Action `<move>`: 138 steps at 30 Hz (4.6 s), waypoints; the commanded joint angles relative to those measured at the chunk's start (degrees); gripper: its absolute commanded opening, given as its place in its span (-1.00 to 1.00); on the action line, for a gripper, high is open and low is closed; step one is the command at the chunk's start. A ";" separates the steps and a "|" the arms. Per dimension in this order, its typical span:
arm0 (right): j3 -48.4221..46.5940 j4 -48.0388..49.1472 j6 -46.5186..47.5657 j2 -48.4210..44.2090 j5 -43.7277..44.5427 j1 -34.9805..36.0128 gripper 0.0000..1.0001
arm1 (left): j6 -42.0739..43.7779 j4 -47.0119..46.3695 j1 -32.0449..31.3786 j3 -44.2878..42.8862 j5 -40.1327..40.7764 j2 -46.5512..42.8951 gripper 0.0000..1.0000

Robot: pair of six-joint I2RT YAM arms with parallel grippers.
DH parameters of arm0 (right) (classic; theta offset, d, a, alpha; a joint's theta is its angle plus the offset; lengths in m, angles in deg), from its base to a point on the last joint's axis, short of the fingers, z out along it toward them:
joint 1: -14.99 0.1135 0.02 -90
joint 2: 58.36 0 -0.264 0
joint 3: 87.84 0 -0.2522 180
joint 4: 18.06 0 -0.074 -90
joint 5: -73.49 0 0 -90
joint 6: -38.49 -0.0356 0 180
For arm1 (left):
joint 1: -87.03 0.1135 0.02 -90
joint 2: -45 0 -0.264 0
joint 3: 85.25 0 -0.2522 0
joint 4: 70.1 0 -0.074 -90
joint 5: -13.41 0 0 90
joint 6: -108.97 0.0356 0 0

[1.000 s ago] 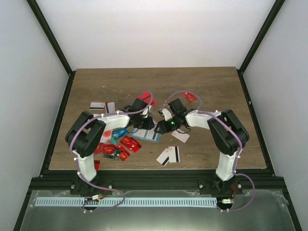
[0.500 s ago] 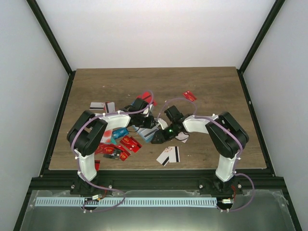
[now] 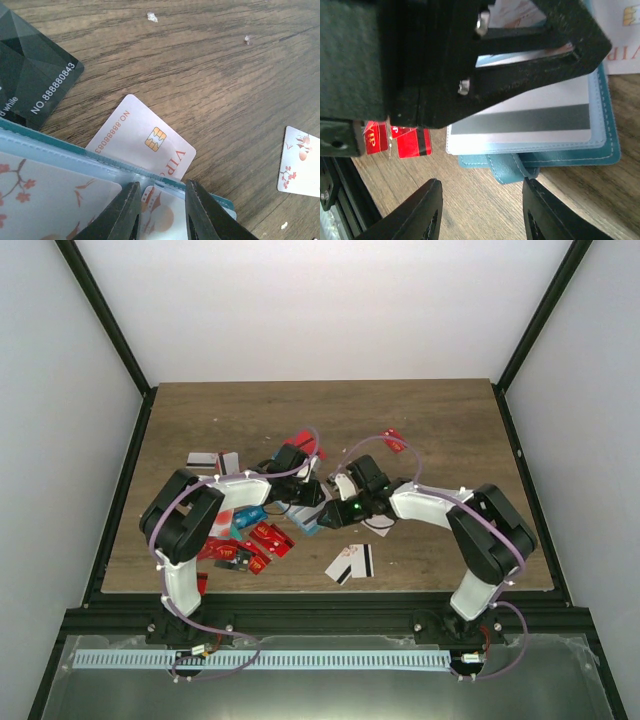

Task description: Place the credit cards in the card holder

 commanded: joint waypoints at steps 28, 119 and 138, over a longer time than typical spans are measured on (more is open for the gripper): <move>-6.89 -0.33 4.09 5.76 0.56 0.46 -0.14 | 0.13 2.97 -0.13 3.23 0.69 4.63 -0.46; 13.00 3.04 -21.19 -21.05 3.38 4.06 -0.11 | -1.37 11.16 6.88 3.55 24.32 -13.70 0.22; -19.43 -24.83 -27.46 4.90 33.65 15.64 0.19 | 2.70 2.27 13.49 7.01 11.06 -6.24 0.26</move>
